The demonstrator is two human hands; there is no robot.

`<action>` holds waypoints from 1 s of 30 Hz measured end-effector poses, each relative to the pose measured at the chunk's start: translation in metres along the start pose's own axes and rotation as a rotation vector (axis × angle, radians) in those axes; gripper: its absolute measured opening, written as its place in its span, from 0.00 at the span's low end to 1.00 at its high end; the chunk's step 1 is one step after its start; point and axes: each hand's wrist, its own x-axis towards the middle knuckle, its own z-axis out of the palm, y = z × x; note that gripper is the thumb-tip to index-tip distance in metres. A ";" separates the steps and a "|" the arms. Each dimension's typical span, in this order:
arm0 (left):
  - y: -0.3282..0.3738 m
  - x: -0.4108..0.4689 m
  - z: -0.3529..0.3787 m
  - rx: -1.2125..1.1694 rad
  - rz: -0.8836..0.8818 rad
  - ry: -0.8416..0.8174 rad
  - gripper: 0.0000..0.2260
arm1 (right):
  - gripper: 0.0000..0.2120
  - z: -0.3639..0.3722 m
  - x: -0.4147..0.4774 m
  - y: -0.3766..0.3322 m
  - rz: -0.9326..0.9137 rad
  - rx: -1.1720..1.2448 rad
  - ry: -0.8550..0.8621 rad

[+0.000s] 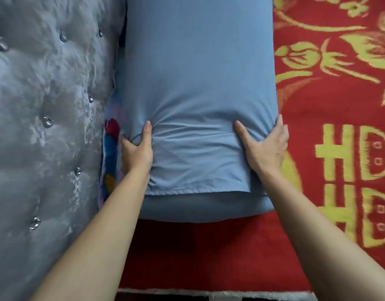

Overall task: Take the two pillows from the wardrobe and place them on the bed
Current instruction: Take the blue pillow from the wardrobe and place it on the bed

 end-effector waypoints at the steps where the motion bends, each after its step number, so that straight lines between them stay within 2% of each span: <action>1: -0.001 0.000 0.003 0.063 0.042 0.044 0.47 | 0.59 0.000 0.004 0.002 0.043 0.035 -0.057; 3: 0.005 -0.002 0.005 0.159 0.126 0.136 0.36 | 0.62 -0.002 0.008 -0.001 0.058 0.050 -0.091; 5: 0.022 -0.010 -0.001 0.194 0.214 0.233 0.27 | 0.60 -0.007 0.006 -0.008 0.029 0.079 -0.020; 10: 0.060 -0.019 -0.041 0.095 0.497 0.444 0.24 | 0.52 -0.013 -0.012 -0.026 -0.110 0.244 0.151; 12: 0.062 0.001 -0.056 0.052 0.518 0.410 0.23 | 0.49 -0.005 -0.020 -0.031 -0.194 0.222 0.067; 15: 0.038 0.022 -0.064 0.314 0.320 0.325 0.27 | 0.47 0.014 -0.035 -0.032 -0.325 -0.036 -0.208; 16: 0.024 0.017 -0.063 0.420 0.320 0.302 0.30 | 0.46 0.019 -0.040 -0.030 -0.355 -0.113 -0.213; 19: -0.025 -0.017 -0.052 0.666 0.572 0.168 0.31 | 0.37 0.027 -0.052 -0.019 -0.563 -0.228 -0.046; 21: -0.051 -0.030 -0.049 0.749 0.650 0.091 0.31 | 0.35 0.031 -0.062 -0.002 -0.695 -0.288 -0.042; 26: -0.066 -0.026 -0.045 0.843 0.619 0.044 0.32 | 0.36 0.031 -0.082 0.045 -0.691 -0.441 -0.205; 30: -0.037 -0.017 -0.048 0.956 0.484 -0.084 0.33 | 0.36 0.026 -0.065 0.013 -0.579 -0.569 -0.382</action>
